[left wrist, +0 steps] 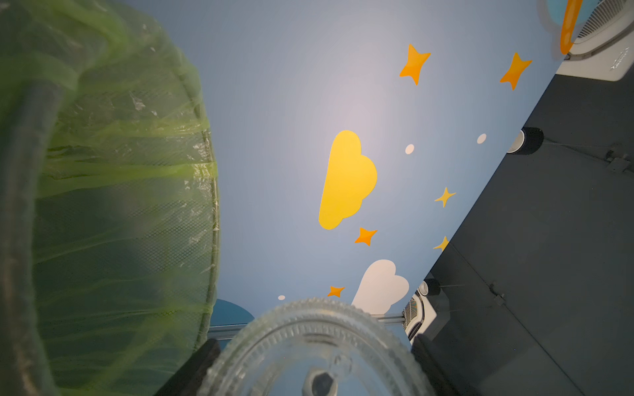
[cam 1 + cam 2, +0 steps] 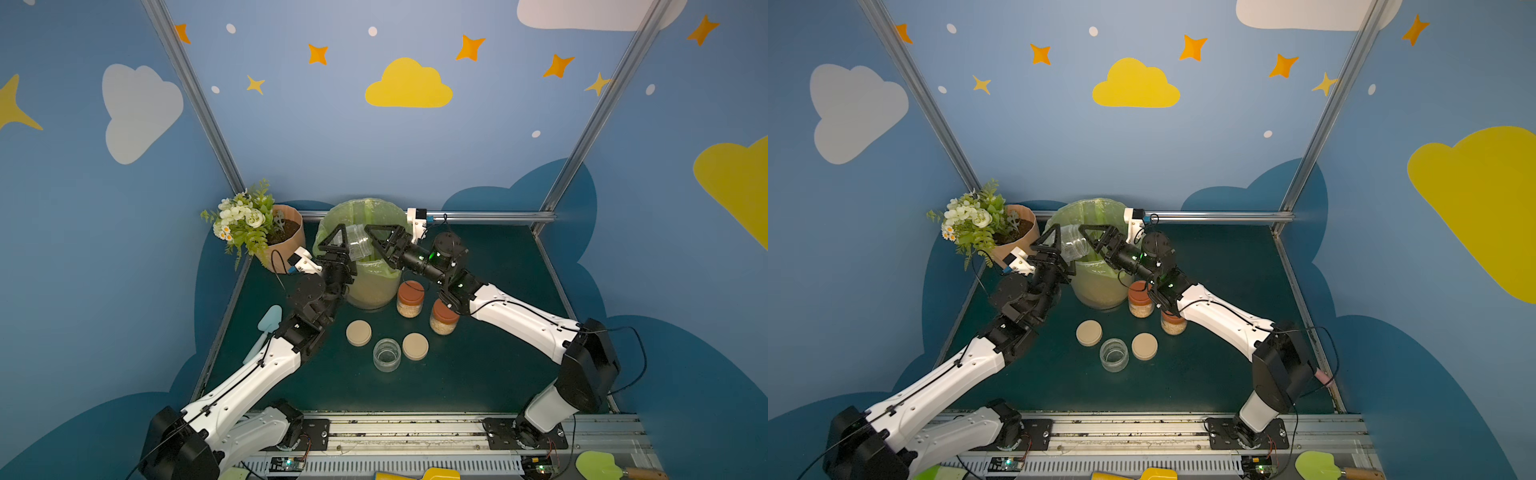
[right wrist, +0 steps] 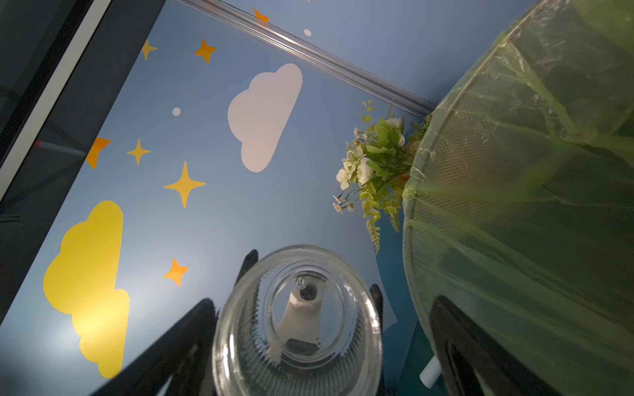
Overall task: Empty expired oatmeal from jars
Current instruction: Place the jar at the center of the board.
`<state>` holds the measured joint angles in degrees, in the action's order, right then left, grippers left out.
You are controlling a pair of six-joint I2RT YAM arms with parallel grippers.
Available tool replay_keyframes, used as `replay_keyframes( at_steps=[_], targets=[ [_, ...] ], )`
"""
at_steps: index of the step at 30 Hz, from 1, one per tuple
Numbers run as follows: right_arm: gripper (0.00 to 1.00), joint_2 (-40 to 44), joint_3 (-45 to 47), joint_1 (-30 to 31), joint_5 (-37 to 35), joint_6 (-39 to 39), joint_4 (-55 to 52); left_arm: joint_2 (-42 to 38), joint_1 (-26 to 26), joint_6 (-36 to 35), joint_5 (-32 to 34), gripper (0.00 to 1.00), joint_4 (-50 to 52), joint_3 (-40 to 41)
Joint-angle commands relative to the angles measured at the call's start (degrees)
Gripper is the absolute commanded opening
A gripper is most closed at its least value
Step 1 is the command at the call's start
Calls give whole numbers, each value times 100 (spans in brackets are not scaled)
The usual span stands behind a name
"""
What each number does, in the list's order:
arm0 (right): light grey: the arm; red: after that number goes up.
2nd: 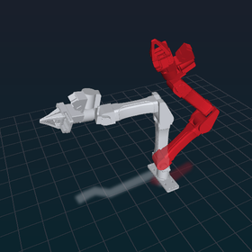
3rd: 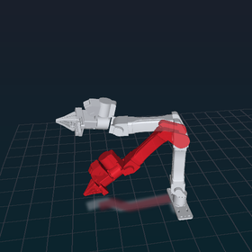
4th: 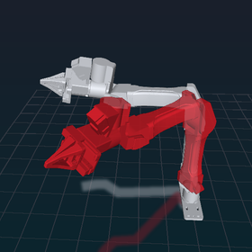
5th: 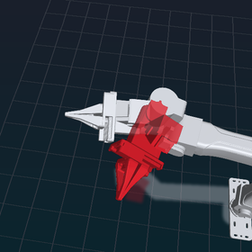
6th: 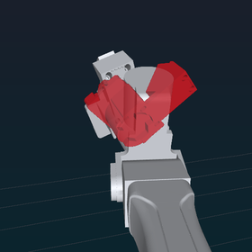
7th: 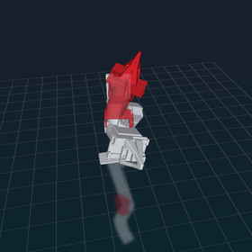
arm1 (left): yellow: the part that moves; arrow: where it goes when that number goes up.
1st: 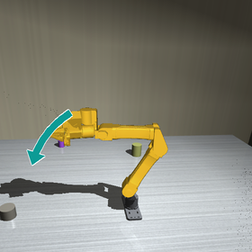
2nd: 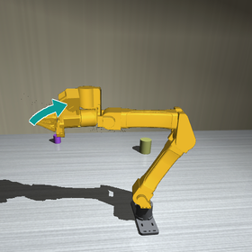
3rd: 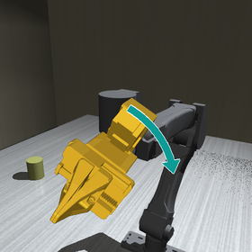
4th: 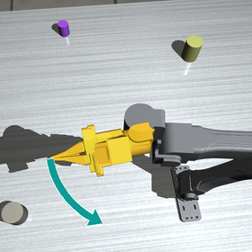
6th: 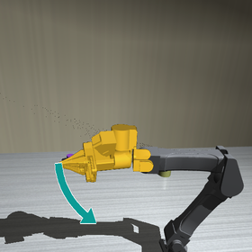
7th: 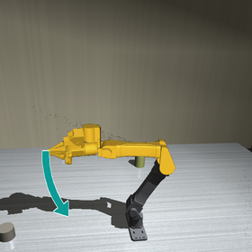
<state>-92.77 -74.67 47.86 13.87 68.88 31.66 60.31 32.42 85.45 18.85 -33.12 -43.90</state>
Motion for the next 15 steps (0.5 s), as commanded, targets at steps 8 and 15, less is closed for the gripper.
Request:
replay_keyframes(
  at_steps=[8,15],
  targets=[
    [97,-127,-199,108,222,52,150,27,27,119,-5,3,-133,-119],
    [97,-310,-306,171,355,115,376,76,27,101,-18,3,-89,-158]
  ],
)
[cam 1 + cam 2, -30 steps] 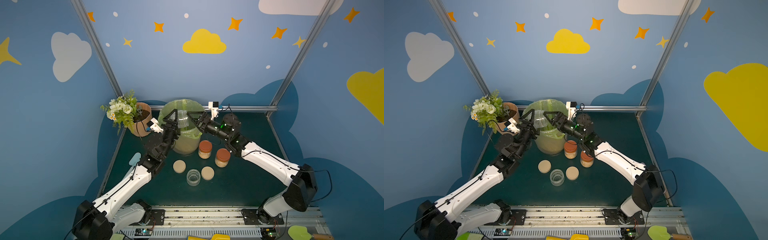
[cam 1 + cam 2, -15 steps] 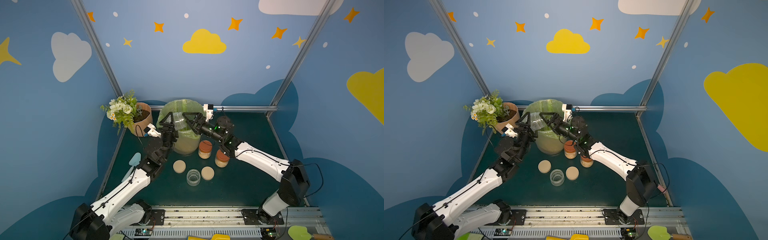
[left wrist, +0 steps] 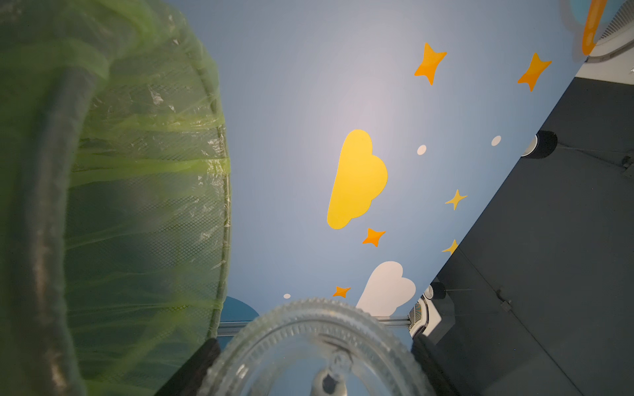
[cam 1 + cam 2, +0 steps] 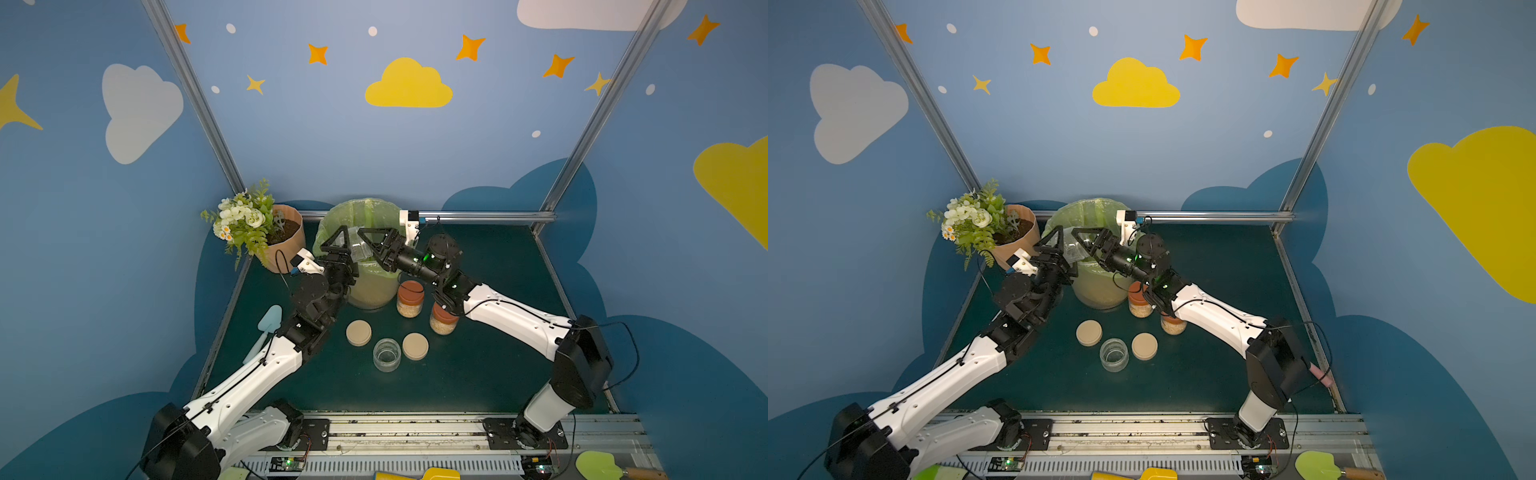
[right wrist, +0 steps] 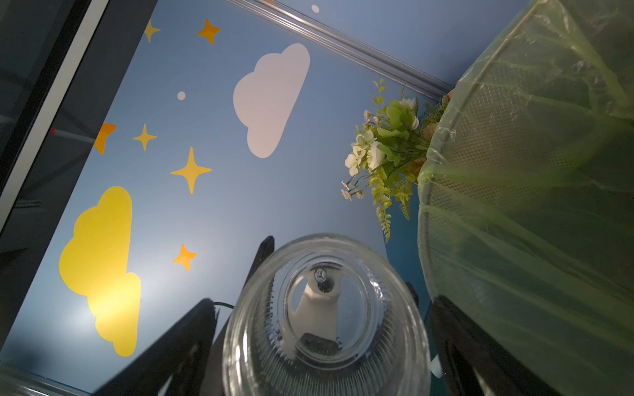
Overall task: Empty expired oatmeal from jars
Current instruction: Place the jar at the center of the board.
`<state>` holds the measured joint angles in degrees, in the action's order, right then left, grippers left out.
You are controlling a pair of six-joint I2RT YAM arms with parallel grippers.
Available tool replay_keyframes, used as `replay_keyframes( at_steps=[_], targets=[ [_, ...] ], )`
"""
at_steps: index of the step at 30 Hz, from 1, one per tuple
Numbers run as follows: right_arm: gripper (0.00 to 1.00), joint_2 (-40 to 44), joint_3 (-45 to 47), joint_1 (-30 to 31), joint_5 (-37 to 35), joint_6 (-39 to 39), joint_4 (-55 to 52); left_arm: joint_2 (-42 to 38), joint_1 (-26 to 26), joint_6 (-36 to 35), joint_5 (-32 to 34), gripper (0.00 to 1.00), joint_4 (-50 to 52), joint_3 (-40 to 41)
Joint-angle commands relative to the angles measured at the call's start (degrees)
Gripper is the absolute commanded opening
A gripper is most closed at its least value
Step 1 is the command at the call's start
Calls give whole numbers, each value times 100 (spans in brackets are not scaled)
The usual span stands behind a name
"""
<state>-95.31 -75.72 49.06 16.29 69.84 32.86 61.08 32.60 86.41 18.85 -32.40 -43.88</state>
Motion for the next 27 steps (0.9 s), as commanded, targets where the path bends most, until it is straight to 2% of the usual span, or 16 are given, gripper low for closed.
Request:
replay_keyframes(
  at_steps=[1,12,20,22,26,27],
  targets=[
    [97,-83,-208,43,121,20,305,15,4,-4,-33,3,-149,-173],
    [93,-318,-408,51,369,51,453,-14,9,-78,-118,4,-81,-191],
    [81,-350,-467,85,505,-115,252,-16,2,-133,-234,5,-48,-211],
    [76,-292,-427,104,456,-229,159,-70,-4,-143,-236,13,-1,-190],
    [56,-196,-381,128,392,-496,-94,-364,1,-236,-89,65,448,-124],
    [51,-167,-412,140,375,-612,-249,-460,-4,-310,-29,71,547,-92]
  ],
)
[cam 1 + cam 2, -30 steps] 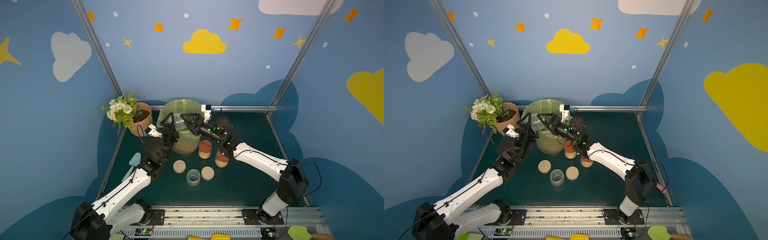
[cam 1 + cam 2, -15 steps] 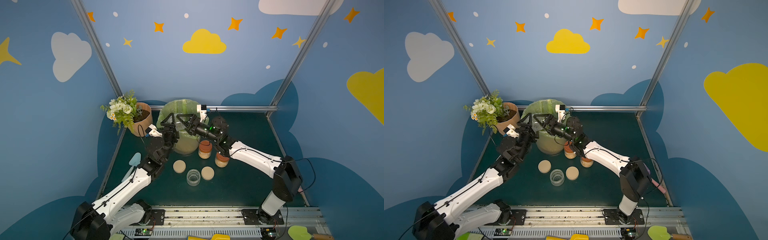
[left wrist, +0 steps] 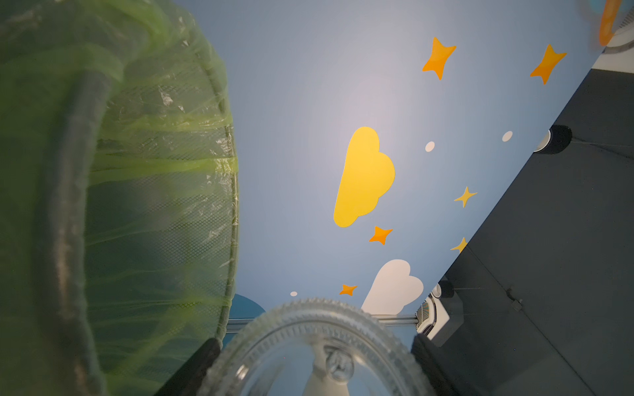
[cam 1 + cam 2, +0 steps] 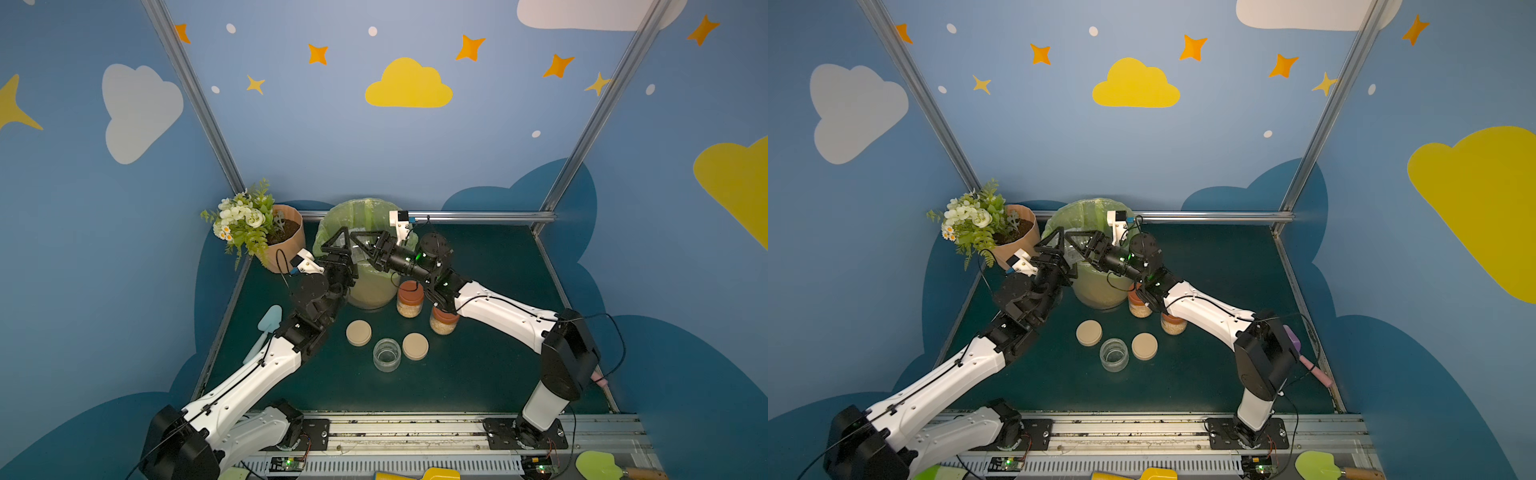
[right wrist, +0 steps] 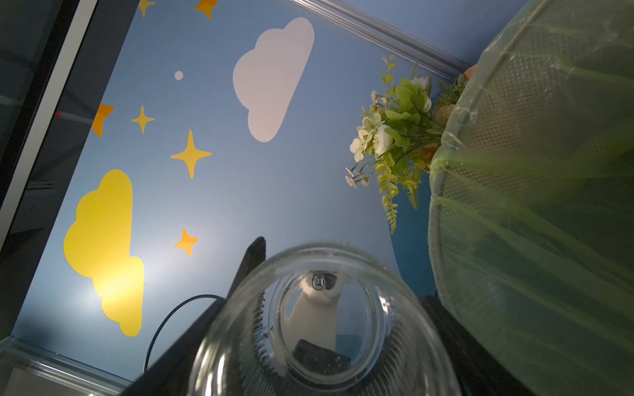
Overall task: Empty expired oatmeal from jars
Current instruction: Place the jar at the center of the board.
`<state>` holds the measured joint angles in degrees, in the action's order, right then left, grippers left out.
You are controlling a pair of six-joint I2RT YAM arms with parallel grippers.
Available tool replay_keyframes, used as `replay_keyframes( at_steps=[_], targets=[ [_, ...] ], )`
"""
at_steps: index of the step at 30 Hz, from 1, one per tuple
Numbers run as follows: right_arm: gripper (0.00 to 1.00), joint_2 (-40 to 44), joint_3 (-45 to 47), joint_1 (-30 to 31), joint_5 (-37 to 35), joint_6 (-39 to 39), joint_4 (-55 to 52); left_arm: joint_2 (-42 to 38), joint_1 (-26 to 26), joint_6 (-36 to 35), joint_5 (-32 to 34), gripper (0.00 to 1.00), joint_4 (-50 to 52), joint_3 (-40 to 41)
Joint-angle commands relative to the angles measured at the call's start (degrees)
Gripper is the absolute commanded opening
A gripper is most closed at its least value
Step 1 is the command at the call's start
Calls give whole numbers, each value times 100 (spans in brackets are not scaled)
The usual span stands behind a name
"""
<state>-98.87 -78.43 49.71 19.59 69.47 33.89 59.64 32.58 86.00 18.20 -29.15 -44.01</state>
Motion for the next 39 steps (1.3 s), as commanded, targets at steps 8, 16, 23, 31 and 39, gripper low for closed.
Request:
replay_keyframes(
  at_steps=[8,16,23,31,39],
  targets=[
    [31,357,-225,274,-195,-1436,-1319,-1518,-220,-566,233,100,1180,459],
    [30,245,-421,708,-647,-2871,-2975,-3900,-382,-948,924,100,3727,1334],
    [32,-287,-785,1425,-1451,-4218,-4287,-5955,-384,-1199,1366,100,5143,2256],
    [34,-818,-834,1955,-1930,-4733,-4808,-5975,-386,-1592,1064,100,5248,2406],
    [35,-1203,-703,2147,-2062,-5162,-5230,-5734,-390,-2308,1155,100,5457,2051]
  ],
)
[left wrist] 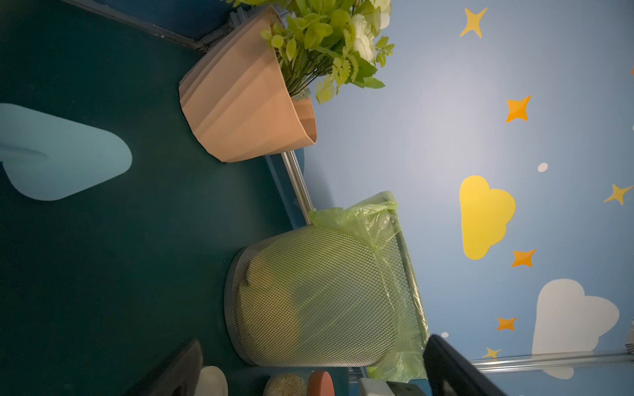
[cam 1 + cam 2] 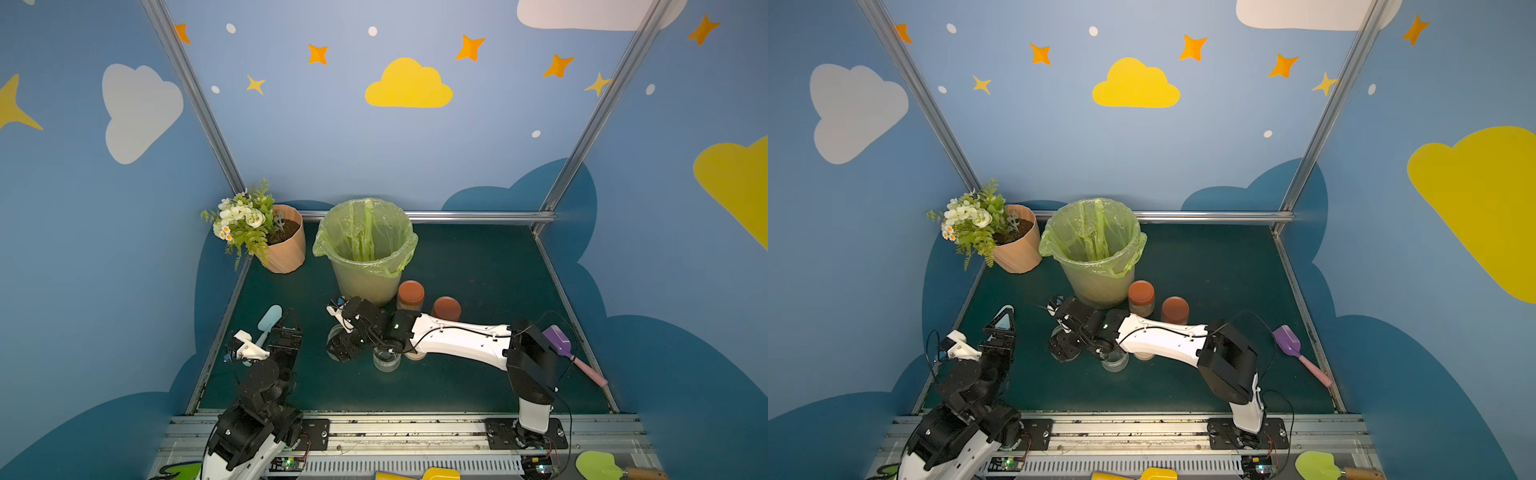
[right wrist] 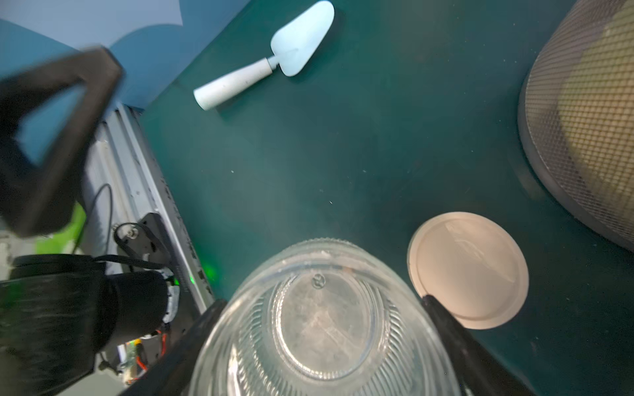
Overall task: Empty expired oatmeal from jars
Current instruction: Place the jar at the center of the board.
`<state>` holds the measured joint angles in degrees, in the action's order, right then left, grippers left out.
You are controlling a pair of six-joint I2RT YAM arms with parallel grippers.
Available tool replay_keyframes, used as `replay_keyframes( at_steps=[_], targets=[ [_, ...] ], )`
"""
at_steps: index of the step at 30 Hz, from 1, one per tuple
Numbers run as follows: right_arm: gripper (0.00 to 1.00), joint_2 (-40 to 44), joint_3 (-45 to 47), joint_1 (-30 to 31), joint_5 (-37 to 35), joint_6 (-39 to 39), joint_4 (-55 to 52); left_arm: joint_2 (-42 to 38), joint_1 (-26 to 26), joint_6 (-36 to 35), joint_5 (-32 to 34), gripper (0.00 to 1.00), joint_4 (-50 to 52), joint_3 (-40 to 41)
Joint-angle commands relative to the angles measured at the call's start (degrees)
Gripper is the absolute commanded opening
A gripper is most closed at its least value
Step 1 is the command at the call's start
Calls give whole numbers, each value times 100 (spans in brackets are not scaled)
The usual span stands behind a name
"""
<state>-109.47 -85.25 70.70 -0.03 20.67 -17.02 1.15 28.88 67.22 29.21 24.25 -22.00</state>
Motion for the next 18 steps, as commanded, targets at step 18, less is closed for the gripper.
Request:
replay_keyframes(
  at_steps=[18],
  targets=[
    [71,-933,372,192,-232,-555,328,1328,-15,-1079,-21,100,-483,-206]
  ],
)
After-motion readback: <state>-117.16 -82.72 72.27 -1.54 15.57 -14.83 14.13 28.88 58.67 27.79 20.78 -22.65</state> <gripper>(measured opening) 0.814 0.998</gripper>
